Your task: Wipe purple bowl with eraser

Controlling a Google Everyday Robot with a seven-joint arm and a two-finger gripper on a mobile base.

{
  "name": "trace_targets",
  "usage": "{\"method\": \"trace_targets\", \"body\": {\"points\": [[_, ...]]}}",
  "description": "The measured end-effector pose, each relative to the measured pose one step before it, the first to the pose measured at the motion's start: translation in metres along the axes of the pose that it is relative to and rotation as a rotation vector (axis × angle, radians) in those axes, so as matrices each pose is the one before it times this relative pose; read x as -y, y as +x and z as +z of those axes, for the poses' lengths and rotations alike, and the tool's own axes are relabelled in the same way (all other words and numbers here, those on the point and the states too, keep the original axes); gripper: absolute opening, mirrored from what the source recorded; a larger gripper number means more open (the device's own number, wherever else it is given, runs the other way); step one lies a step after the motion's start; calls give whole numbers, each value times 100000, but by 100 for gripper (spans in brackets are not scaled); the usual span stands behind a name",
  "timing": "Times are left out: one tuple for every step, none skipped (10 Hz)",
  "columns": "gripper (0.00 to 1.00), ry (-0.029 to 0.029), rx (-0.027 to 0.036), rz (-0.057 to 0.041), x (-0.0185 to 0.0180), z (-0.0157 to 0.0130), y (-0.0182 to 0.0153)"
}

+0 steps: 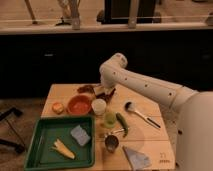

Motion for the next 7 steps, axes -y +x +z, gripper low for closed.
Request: {"method": "trace_targets", "body": {"points": [[0,1719,3664,983,188,358,103],[0,1227,3050,699,160,298,33],[0,1246,3366,883,138,375,173],[0,849,2335,969,85,296,232],[0,842,3443,1186,200,533,60],[0,375,2295,1004,143,359,-49],[0,523,3423,2245,36,402,248]]}}
